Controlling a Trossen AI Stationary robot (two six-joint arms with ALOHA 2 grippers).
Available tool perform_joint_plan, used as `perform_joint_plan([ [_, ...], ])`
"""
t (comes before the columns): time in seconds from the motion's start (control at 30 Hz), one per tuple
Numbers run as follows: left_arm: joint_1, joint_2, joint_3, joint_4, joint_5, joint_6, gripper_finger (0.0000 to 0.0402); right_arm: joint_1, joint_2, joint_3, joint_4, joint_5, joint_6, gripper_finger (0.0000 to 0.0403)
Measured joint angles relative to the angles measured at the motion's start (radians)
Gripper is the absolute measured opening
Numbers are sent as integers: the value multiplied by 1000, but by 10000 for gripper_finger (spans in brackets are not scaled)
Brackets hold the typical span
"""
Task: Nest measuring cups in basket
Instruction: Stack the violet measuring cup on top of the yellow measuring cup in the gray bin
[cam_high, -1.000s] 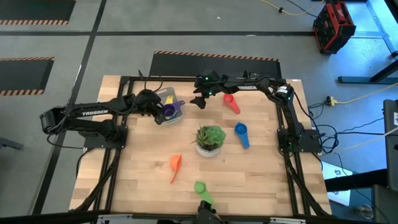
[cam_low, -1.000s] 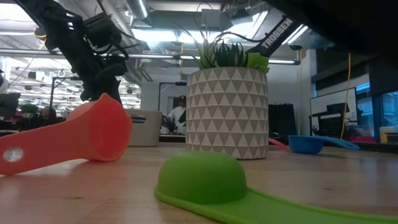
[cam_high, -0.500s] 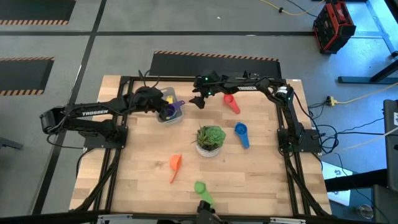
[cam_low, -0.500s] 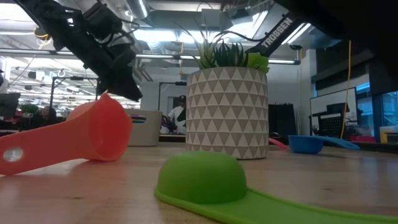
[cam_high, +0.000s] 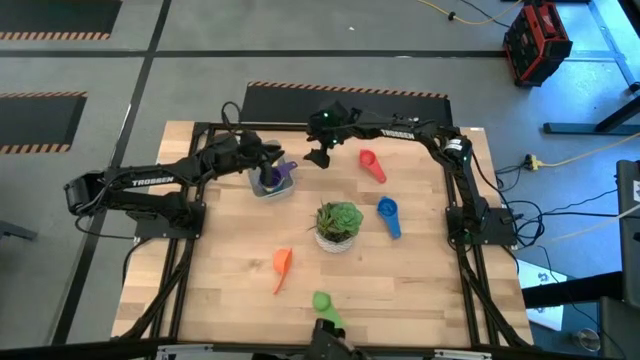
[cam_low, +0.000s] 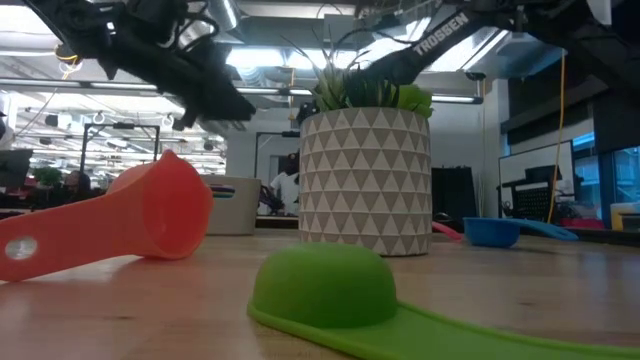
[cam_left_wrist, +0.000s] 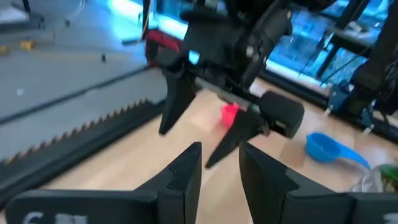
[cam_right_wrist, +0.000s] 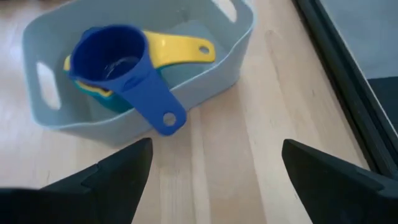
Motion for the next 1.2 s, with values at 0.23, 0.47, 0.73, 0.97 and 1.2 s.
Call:
perform_joint_plan([
  [0.23, 17, 0, 27, 50, 4, 20, 114, -34, -30, 53, -174, -13, -49, 361],
  [0.47, 33, 32, 94, 49, 5, 51, 160, -90, -106, 41, -238, -121, -51, 361],
  [0.73, 40, 187, 268, -70, 27, 52, 211, -118, -129, 39, -323, -139, -82, 361],
  [0.97, 63, 352, 541, -416, 51, 52, 219, -143, -129, 39, -379, -283, -106, 361],
  [1.2, 65, 504, 728, -651, 57, 89, 219, -177, -152, 39, -495, -314, -161, 361],
])
